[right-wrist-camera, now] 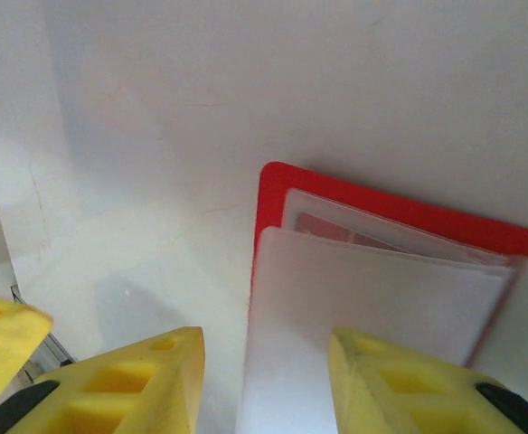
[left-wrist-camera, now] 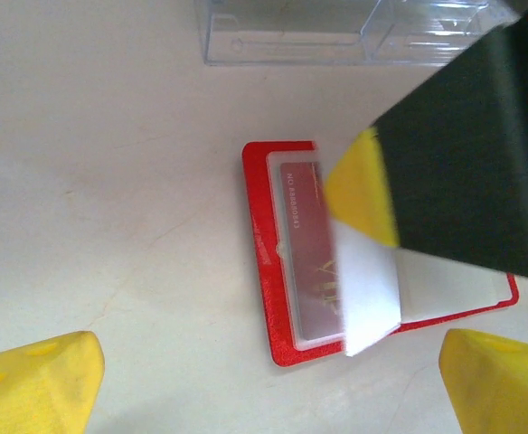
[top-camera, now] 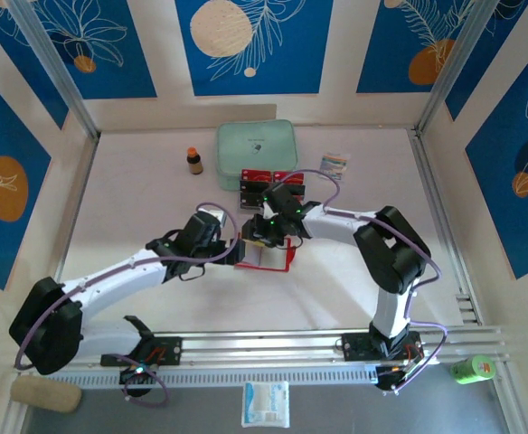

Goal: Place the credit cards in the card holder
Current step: Flip over the card slot on the card holder.

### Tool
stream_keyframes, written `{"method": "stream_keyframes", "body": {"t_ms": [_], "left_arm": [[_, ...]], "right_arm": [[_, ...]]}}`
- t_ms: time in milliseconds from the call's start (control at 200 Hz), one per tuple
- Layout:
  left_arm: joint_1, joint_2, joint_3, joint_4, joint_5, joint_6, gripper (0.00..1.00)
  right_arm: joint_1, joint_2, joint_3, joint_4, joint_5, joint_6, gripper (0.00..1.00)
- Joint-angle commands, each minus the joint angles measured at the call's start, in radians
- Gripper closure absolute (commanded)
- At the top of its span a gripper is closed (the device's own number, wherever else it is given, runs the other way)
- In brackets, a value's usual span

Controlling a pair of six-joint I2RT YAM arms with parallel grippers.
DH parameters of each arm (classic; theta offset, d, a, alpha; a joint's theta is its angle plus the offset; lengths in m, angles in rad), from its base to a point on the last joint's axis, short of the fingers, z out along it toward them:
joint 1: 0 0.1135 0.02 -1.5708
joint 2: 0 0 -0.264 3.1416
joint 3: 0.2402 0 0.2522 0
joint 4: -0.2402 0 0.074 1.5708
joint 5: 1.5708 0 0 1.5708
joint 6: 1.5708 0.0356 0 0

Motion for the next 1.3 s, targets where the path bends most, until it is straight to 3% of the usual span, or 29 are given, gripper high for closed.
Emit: {"method": "stream_keyframes", "body": {"t_ms": [0,225,645,965,1295], "left_arm": [[0.009,0.025,-0.007,0.018,0.008,0.003,0.05],[0.009,0.062,0.006,0.027,0.013,0.009,0.05],[0.009,0.108,0.007,0.038,0.018,0.025,0.05],[0.009,0.178,0.013,0.060,0.017,0.043,0.05],[0.010,0.246,0.029,0.090,0.016,0.052,0.05]], "right_arm": [[-0.017,-0.036,-0.040,0.003,-0.018,0.004,0.65],[-0.019,-0.013,-0.065,0.029,-0.033,0.014,0.87],[0.000,0.050,0.014,0.030,-0.059,0.013,0.80],[0.003,0.098,0.029,0.027,-0.054,0.017,0.94],[0.003,0.119,0.029,0.052,-0.081,0.029,0.96]]}}
